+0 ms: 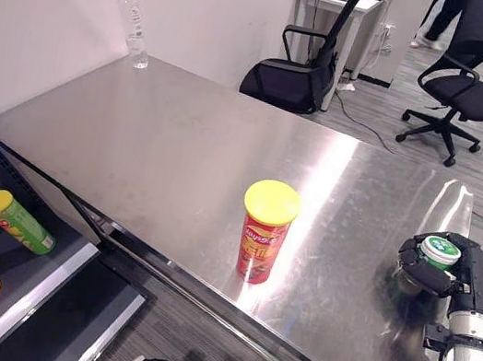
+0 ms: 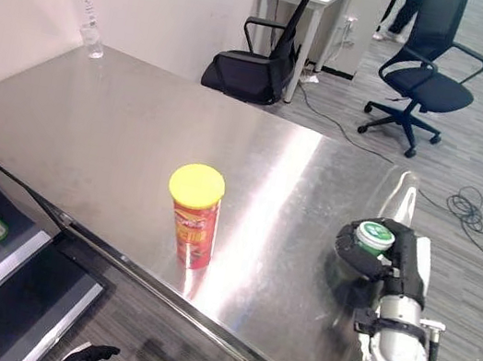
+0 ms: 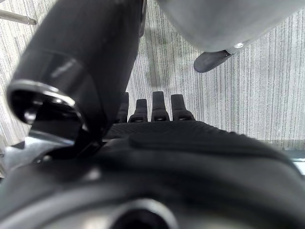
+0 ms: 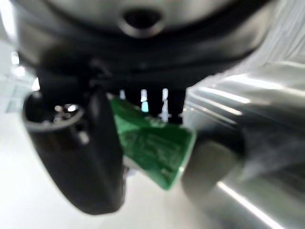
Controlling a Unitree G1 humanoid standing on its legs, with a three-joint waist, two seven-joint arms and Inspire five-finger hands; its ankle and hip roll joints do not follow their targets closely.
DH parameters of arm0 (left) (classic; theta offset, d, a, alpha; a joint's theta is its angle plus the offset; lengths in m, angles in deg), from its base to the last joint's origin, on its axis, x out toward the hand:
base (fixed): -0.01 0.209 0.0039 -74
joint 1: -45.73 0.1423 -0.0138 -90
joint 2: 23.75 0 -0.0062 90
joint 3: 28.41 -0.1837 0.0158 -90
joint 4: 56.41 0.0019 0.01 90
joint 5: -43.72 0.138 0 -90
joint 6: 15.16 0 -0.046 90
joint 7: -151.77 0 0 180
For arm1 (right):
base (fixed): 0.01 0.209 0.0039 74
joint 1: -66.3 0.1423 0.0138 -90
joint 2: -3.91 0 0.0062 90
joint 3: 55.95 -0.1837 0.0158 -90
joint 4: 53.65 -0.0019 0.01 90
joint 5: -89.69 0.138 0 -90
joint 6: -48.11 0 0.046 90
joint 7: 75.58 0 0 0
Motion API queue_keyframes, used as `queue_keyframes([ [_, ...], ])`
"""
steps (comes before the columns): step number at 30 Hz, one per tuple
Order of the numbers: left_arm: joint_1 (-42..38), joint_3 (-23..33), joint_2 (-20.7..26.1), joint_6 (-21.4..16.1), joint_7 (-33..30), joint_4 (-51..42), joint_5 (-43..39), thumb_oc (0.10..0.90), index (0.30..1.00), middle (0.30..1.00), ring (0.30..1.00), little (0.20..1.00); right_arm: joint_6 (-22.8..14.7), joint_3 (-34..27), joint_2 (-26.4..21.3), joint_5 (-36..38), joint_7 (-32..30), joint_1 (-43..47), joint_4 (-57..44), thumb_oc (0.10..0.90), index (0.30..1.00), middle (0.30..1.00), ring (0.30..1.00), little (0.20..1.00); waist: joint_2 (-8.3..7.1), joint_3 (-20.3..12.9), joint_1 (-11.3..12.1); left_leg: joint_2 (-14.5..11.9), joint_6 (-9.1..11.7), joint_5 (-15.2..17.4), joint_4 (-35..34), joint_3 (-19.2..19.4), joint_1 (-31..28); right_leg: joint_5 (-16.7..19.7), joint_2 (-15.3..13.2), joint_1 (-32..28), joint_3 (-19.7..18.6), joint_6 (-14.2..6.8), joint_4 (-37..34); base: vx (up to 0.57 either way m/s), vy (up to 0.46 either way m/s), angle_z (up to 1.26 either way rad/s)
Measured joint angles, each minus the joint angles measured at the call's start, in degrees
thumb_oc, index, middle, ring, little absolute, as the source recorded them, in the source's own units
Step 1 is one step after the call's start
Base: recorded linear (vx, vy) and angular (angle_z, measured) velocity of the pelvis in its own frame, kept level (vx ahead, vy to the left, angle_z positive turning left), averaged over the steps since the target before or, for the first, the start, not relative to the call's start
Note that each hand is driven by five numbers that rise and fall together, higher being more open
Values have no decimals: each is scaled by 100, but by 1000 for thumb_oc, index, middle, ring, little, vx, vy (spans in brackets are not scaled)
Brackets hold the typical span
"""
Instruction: Put the goods on the table back onto the shelves and tidy them up.
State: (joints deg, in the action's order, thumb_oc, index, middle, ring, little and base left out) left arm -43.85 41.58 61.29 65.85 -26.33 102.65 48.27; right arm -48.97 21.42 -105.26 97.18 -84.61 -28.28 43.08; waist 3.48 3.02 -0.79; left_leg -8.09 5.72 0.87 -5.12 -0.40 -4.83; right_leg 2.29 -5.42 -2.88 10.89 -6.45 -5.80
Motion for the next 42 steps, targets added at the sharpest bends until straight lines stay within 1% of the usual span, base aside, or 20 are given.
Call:
queue_keyframes([
  [11, 1, -2, 1, 1, 0, -13, 0, 800, 900, 900, 900, 900, 0, 137, 0, 0, 11, 50, -1, 400, 300, 300, 300, 300, -22, 14, -8, -14, -1, 0, 0, 82, -38, 0, 15, -2, -52, 0, 0, -4, -17, -2],
  [16, 1, 3, 4, 2, 0, -20, -7, 800, 900, 900, 900, 900, 0, 223, 0, 2, 108, 86, -25, 400, 300, 300, 300, 300, -45, 62, -10, -40, -1, 1, 1, 157, -114, 0, 45, -14, -163, 0, -1, -16, -54, -11],
  [19, -3, 16, 11, 6, -1, -21, -33, 800, 900, 900, 900, 900, 0, 230, -3, 6, 189, 87, -68, 400, 300, 300, 300, 300, -36, 75, -30, -100, -1, 1, 1, 227, -127, -1, 106, 2, -204, 2, -1, -33, -72, -10],
  [21, 3, 42, 21, 14, 0, 1, -70, 800, 900, 900, 900, 900, 0, 268, -3, 6, 258, 119, -107, 400, 300, 300, 300, 300, -27, 95, -12, -148, -2, 1, 1, 324, -186, 1, 154, 8, -325, 45, -1, -27, -62, -24],
  [23, 4, 44, 21, 29, 2, 11, -127, 800, 900, 900, 900, 900, -1, 345, -2, 7, 262, 146, -137, 400, 300, 300, 300, 300, -21, 94, -34, -181, -3, 0, 1, 347, -211, 0, 181, 0, -348, 85, -1, -26, -61, -15],
  [26, 10, 44, 29, 40, 2, 10, -186, 800, 900, 900, 900, 900, -1, 339, -5, 8, 271, 149, -240, 400, 300, 300, 300, 300, 32, 133, -124, -248, -3, 0, 2, 357, -231, -13, 263, -12, -350, 123, -1, -39, -77, -2],
  [28, 9, 44, -25, 42, 2, 8, -210, 800, 900, 900, 900, 900, -5, 340, -4, 8, 276, 158, -425, 400, 300, 300, 300, 300, 102, 174, -160, -293, -2, -1, 3, 376, -255, -17, 315, -18, -369, 130, -1, -40, -90, -7],
  [31, 11, 46, -46, 45, 2, 17, -210, 800, 900, 900, 900, 900, -7, 340, -5, 8, 342, 164, -609, 400, 300, 300, 300, 300, 144, 176, -150, -314, 1, -3, 3, 418, -308, -28, 325, -40, -417, 151, 0, -40, -68, -10],
  [32, 10, 48, -60, 44, 2, 14, -208, 800, 900, 900, 900, 900, -7, 340, -4, 3, 367, 168, -742, 400, 300, 300, 300, 300, 171, 184, -162, -348, 34, -26, 16, 436, -320, -33, 378, -47, -446, 159, 1, -49, -103, -10],
  [33, 10, 51, -58, 43, 2, 13, -209, 800, 900, 900, 900, 900, -8, 344, -1, 0, 372, 168, -831, 400, 300, 300, 300, 300, 169, 199, -158, -351, 37, -26, 21, 439, -328, -31, 347, -48, -461, 165, 1, -15, -74, -10],
  [35, 10, 49, -76, 43, 1, 4, -203, 800, 900, 900, 900, 900, -16, 335, 10, -108, 378, 143, -1061, 400, 300, 300, 300, 300, 190, 211, -163, -381, 45, -32, 64, 431, -328, -43, 407, -74, -466, 184, 1, -39, -84, -3],
  [36, 10, 49, -72, 41, 0, 4, -201, 800, 900, 900, 900, 900, -23, 336, 27, -165, 379, 139, -1147, 400, 300, 300, 300, 300, 189, 213, -160, -392, 48, -34, 70, 429, -332, -48, 393, -80, -466, 194, 2, -20, -50, 2],
  [37, 10, 46, -77, 38, 0, 2, -184, 800, 900, 900, 900, 900, -51, 337, 48, -237, 379, 138, -1230, 400, 300, 300, 300, 300, 194, 218, -157, -395, 78, -52, 86, 420, -328, -52, 436, -95, -460, 221, 6, 0, 0, 0],
  [38, 7, 48, -70, 31, 0, 3, -159, 800, 900, 900, 900, 900, -120, 335, 93, -282, 377, 139, -1289, 400, 300, 300, 300, 300, 185, 224, -163, -400, 125, -81, 82, 412, -339, -65, 419, -110, -449, 248, 1, 4, -57, 7],
  [39, 7, 46, -77, 29, -1, 1, -152, 800, 900, 900, 900, 900, -180, 343, 106, -348, 377, 141, -1335, 400, 300, 300, 300, 300, 201, 230, -140, -426, 164, -105, 90, 397, -356, -84, 484, -154, -428, 277, 3, -26, -58, 10],
  [42, 21, 40, -59, 3, -13, -13, -88, 800, 900, 900, 900, 900, -248, 338, 266, -497, 349, 136, -1456, 400, 300, 300, 300, 300, 227, 239, -147, -494, 229, -145, 132, 308, -275, -110, 518, -150, -327, 317, 1, -70, -52, 15],
])
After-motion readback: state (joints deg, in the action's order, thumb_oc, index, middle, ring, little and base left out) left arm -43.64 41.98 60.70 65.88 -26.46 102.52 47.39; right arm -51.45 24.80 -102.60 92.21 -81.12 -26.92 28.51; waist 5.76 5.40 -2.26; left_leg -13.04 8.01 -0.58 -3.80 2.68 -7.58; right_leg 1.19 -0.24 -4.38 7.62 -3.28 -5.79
